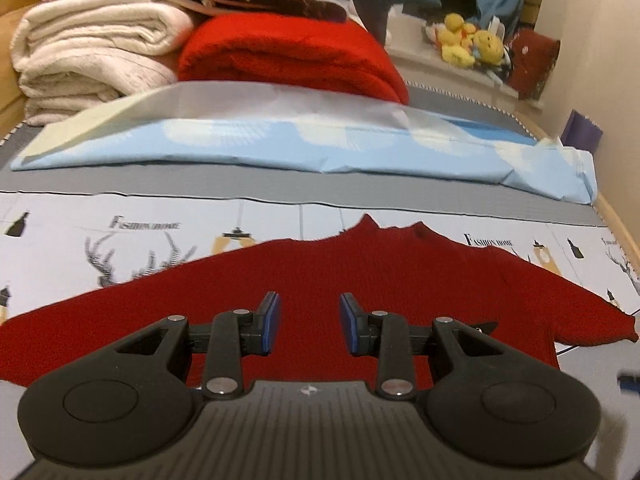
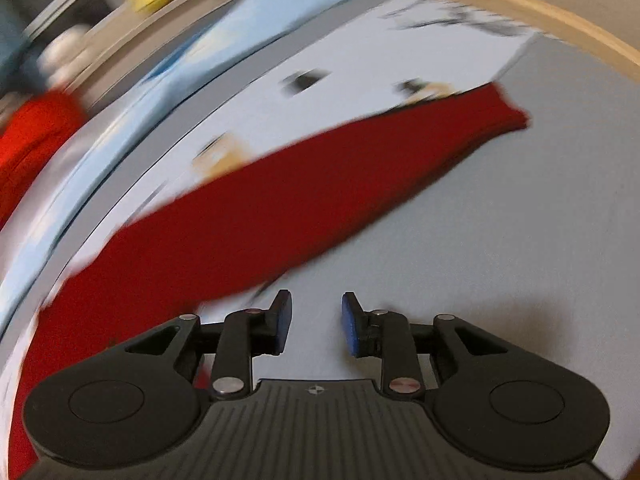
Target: Fold small clothes
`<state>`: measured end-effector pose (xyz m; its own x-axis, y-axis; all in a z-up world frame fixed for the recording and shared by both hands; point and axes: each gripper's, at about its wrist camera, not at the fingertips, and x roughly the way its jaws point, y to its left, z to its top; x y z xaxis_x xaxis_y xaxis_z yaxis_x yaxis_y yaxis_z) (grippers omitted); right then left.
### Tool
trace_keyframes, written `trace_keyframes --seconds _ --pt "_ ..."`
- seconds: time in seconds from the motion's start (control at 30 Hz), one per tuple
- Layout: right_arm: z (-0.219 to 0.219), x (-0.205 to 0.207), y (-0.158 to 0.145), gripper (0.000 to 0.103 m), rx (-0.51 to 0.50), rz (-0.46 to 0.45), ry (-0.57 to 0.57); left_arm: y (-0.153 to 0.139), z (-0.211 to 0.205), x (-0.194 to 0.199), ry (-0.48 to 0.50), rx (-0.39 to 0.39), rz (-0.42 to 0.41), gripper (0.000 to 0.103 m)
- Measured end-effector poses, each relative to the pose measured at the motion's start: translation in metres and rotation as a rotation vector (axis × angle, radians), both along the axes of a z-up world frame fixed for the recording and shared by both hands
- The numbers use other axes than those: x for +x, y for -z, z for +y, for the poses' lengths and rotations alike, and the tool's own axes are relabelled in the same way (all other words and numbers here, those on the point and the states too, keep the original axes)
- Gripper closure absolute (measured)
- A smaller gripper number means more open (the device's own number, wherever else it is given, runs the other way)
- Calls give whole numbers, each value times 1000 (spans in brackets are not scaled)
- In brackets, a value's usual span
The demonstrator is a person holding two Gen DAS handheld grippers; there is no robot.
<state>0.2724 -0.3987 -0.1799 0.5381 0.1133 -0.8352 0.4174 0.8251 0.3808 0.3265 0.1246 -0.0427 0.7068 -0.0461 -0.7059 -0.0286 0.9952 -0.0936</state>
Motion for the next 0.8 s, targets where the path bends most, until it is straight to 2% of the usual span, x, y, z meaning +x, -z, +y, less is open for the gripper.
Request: trace_keyframes --seconds 0.1,0.2,0.27,0.3,0.4,0.53,0.6,0.63,0.7,0.8 --pt "25 -53 -8 65 2 17 -129 -9 13 -19 1 23 -22 67" --pt "37 -99 10 65 2 94 -166 -14 27 -37 -6 37 -41 67" --pt "47 -115 26 64 2 179 -188 -16 39 -47 -24 28 -43 67" --pt "50 -120 32 65 -2 187 -206 -17 44 -52 -31 19 -44 67" --pt "74 -130 42 64 -105 202 -300 -18 61 -63 -51 -8 -42 67" --pt "94 -134 35 64 -21 115 -331 -24 80 -70 -63 -48 -50 67" --pt "102 -136 30 63 50 54 -304 -28 89 -70 -67 -66 -55 67" --pt "106 -136 31 60 81 40 -288 -29 92 -70 -69 -75 -56 67" --pt "113 -136 34 55 131 37 -234 -29 98 -69 -66 -91 -53 67" --pt "118 -137 35 55 192 20 -168 -29 103 -67 -56 -102 -49 67"
